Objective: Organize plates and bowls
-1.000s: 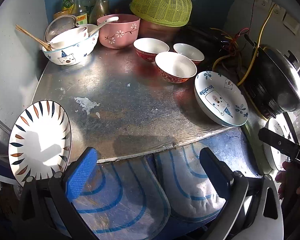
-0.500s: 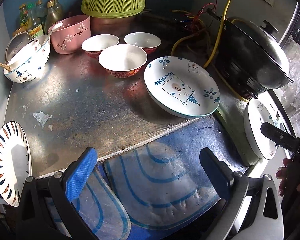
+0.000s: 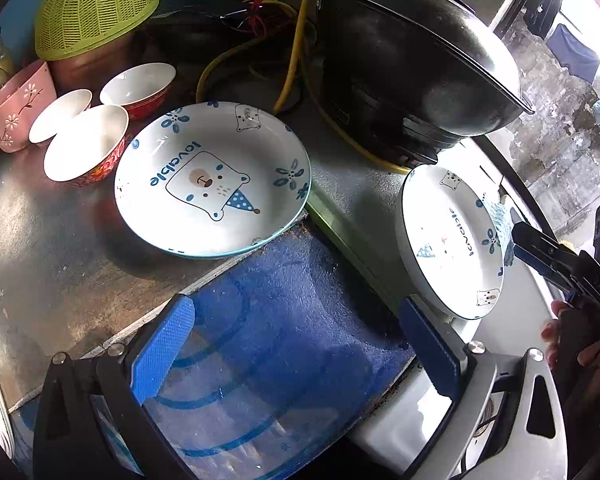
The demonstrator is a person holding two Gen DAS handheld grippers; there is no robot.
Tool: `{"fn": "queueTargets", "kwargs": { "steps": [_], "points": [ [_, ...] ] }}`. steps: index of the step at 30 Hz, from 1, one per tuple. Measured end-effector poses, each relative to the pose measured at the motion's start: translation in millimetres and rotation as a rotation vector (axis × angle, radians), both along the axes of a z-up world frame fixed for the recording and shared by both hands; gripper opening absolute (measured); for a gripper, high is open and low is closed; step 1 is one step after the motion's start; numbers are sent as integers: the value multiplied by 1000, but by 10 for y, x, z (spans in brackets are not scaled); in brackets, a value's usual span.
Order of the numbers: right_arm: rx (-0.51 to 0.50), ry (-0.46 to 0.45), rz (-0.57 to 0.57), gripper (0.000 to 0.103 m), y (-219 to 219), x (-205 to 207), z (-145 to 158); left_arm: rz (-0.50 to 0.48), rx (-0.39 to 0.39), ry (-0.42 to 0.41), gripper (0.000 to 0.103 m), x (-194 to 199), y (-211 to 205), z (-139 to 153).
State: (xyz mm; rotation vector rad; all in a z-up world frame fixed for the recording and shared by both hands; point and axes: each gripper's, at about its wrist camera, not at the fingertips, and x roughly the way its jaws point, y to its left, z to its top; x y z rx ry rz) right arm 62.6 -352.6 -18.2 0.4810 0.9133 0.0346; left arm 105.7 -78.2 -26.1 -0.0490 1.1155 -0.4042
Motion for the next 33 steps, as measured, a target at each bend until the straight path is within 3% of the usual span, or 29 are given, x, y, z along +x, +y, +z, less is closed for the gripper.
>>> {"fn": "queueTargets", "kwargs": {
  "steps": [11,12,15,17,21,23,27,31,33],
  "points": [
    [83,-37,-42,103,-566,109,-128,-27,-68,44,102,241,-486,-95],
    [88,-38,-36,100,-603,128,-149,-25,-77,46,102,263,-523,-106],
    [107,-25,-13,80,-699,211,-236,-24,-106,56,98,312,-632,-135],
    [141,-14,-2,67,-767,259,-313,-31,-108,63,86,335,-712,-160],
    [178,15,-2,44,-848,297,-448,-51,-111,74,76,364,-867,-209],
    [181,19,0,41,-873,297,-481,-63,-98,86,46,384,-932,-242],
    [189,37,6,39,-905,294,-554,-72,-95,122,43,428,-1062,-350],
    [189,54,23,23,-910,268,-625,-79,-89,141,30,440,-1170,-435],
    [190,62,30,22,-900,261,-670,-77,-82,144,29,450,-1197,-471]
  ]
}}
